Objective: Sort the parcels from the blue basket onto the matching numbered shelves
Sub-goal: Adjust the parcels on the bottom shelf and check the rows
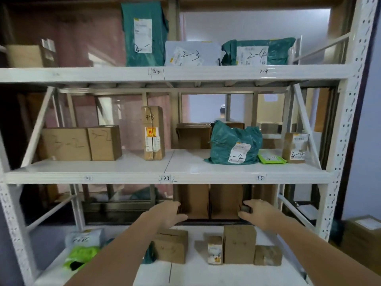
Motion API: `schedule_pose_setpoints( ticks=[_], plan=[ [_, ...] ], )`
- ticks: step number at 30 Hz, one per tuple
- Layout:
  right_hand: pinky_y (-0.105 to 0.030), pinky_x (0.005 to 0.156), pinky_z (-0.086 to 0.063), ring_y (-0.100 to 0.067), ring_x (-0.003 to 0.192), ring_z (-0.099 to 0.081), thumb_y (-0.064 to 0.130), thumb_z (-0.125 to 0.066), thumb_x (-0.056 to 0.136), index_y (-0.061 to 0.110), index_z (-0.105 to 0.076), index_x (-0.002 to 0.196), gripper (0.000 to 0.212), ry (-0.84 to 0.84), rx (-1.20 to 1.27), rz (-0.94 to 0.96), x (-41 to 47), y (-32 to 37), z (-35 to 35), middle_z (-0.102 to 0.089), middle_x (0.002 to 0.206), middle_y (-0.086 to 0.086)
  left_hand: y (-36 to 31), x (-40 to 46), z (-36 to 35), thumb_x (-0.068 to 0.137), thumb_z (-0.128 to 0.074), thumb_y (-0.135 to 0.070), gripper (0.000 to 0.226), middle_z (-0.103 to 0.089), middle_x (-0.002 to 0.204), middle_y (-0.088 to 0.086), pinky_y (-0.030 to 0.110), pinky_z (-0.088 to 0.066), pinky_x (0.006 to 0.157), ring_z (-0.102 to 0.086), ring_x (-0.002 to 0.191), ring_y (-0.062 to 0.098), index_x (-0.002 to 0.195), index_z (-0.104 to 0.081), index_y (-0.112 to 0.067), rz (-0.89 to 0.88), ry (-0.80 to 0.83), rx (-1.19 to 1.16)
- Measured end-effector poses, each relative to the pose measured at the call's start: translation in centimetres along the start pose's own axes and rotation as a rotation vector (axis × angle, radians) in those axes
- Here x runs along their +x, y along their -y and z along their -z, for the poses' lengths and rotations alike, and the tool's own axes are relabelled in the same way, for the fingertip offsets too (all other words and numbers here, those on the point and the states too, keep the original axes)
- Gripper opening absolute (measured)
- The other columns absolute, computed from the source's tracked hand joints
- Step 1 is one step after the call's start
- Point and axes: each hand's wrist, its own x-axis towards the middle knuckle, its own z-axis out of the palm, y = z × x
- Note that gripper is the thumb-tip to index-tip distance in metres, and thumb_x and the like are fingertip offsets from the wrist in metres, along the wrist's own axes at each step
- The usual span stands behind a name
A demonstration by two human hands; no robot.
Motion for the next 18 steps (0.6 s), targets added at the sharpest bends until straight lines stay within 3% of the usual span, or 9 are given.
schedule_pose_setpoints(
  ticks=[8, 10, 14, 18],
  plan=[
    [-0.041, 0.124, -0.020, -0.025, 0.154, -0.016, 0.067, -0.044, 0.095, 0.025, -0.028, 0.158, 0.077, 0.044, -0.028, 0.130, 1.0, 3.1, -1.5, -0.025, 0.165, -0.001, 1.5, -3.1, -0.8, 0.097, -0.050, -0.062, 0.070, -0.041, 0.159, 0.000, 0.045, -0.034, 0.119, -0.041, 0.144, 0.022, 0.155, -0.038, -0.025, 0.082, -0.072, -0.049],
    [-0.041, 0.123, -0.021, -0.026, 0.153, -0.019, 0.067, -0.043, 0.095, 0.025, -0.029, 0.158, 0.077, 0.074, -0.058, 0.161, 0.8, 3.7, -1.9, -0.027, 0.165, -0.002, 2.0, -4.3, -1.3, 0.095, -0.051, -0.064, 0.068, -0.046, 0.156, 0.001, 0.046, -0.038, 0.116, -0.046, 0.139, 0.022, 0.151, -0.042, -0.026, 0.120, -0.077, -0.069],
    [-0.040, 0.121, -0.025, -0.028, 0.150, -0.025, 0.067, -0.042, 0.096, 0.024, -0.030, 0.157, 0.076, 0.134, -0.086, 0.230, 0.3, 4.7, -3.5, -0.031, 0.163, -0.004, 3.4, -7.0, -2.2, 0.099, -0.047, -0.062, 0.076, -0.033, 0.164, 0.005, 0.041, -0.030, 0.120, -0.035, 0.147, 0.026, 0.159, -0.029, -0.018, 0.185, -0.041, -0.106],
    [-0.042, 0.121, -0.027, -0.027, 0.150, -0.026, 0.071, -0.041, 0.093, 0.024, -0.032, 0.157, 0.080, 0.178, -0.077, 0.269, -0.3, 5.5, -5.9, -0.032, 0.162, -0.002, 5.7, -10.1, -4.7, 0.098, -0.047, -0.064, 0.075, -0.046, 0.155, 0.008, 0.039, -0.039, 0.112, -0.048, 0.137, 0.029, 0.157, -0.034, -0.019, 0.295, -0.034, -0.130]
  ],
)
